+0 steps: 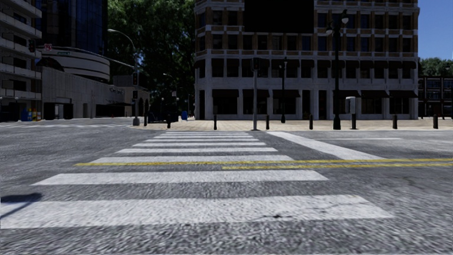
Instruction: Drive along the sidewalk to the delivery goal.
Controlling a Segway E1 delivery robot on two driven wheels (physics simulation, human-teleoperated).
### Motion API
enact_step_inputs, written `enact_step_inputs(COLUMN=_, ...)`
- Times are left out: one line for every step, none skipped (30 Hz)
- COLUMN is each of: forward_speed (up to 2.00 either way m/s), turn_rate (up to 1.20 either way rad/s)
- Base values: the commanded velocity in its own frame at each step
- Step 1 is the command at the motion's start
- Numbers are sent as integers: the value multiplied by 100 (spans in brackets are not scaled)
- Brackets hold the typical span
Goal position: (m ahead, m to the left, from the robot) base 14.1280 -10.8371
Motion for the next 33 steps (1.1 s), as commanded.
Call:
enact_step_inputs(forward_speed=200, turn_rate=0)
enact_step_inputs(forward_speed=200, turn_rate=0)
enact_step_inputs(forward_speed=200, turn_rate=0)
enact_step_inputs(forward_speed=200, turn_rate=0)
enact_step_inputs(forward_speed=200, turn_rate=0)
enact_step_inputs(forward_speed=200, turn_rate=0)
enact_step_inputs(forward_speed=200, turn_rate=0)
enact_step_inputs(forward_speed=200, turn_rate=0)
enact_step_inputs(forward_speed=200, turn_rate=0)
enact_step_inputs(forward_speed=200, turn_rate=0)
enact_step_inputs(forward_speed=200, turn_rate=0)
enact_step_inputs(forward_speed=200, turn_rate=0)
enact_step_inputs(forward_speed=200, turn_rate=0)
enact_step_inputs(forward_speed=200, turn_rate=0)
enact_step_inputs(forward_speed=200, turn_rate=0)
enact_step_inputs(forward_speed=200, turn_rate=0)
enact_step_inputs(forward_speed=200, turn_rate=0)
enact_step_inputs(forward_speed=200, turn_rate=0)
enact_step_inputs(forward_speed=200, turn_rate=0)
enact_step_inputs(forward_speed=200, turn_rate=0)
enact_step_inputs(forward_speed=200, turn_rate=0)
enact_step_inputs(forward_speed=200, turn_rate=0)
enact_step_inputs(forward_speed=200, turn_rate=0)
enact_step_inputs(forward_speed=200, turn_rate=0)
enact_step_inputs(forward_speed=200, turn_rate=0)
enact_step_inputs(forward_speed=200, turn_rate=0)
enact_step_inputs(forward_speed=200, turn_rate=0)
enact_step_inputs(forward_speed=200, turn_rate=0)
enact_step_inputs(forward_speed=200, turn_rate=0)
enact_step_inputs(forward_speed=200, turn_rate=0)
enact_step_inputs(forward_speed=200, turn_rate=0)
enact_step_inputs(forward_speed=200, turn_rate=0)
enact_step_inputs(forward_speed=200, turn_rate=0)
